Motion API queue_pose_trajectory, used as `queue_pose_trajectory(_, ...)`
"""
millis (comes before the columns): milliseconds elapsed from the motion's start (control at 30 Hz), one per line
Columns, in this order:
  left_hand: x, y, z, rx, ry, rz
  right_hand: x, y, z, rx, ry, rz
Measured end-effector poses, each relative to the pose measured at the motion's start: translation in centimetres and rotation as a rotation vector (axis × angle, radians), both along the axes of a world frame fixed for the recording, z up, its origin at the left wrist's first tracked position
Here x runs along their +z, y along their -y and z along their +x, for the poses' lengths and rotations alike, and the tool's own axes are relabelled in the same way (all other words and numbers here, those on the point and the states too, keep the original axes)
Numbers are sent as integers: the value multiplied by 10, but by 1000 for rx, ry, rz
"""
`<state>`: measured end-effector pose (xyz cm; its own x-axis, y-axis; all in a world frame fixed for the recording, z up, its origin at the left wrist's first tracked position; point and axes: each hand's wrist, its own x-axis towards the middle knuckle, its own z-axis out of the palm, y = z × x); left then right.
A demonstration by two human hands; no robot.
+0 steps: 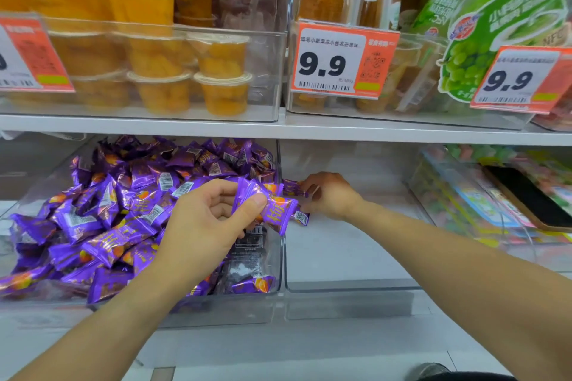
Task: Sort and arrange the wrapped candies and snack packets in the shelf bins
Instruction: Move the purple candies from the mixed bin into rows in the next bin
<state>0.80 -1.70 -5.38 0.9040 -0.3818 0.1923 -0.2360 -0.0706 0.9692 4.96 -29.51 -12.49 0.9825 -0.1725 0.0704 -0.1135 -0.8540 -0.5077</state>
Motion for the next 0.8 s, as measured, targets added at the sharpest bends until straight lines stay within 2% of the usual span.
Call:
queue_pose_trajectory(133, -1, -3, 1, 3, -6, 0, 0, -4, 2, 109, -143, -101)
queue_pose_trajectory(300, -2, -6, 4, 2, -19, -9, -8, -3, -1, 222, -164, -173)
queue_pose_trajectory(367, -1, -6, 5, 1, -19, -14, -8, -1, -1, 194, -159, -178)
queue_pose_trajectory(500, -1, -6, 4, -6, -20, -6, -6, 5, 1, 117, -117, -29)
queue_pose_trajectory(633, -2, -5, 5, -3, -20, 5, -13, 5, 4, 97, -33, -43)
queue_pose_trajectory(800, -3, -6, 5, -3, -18, 17, -17, 4, 12, -99, 82, 145)
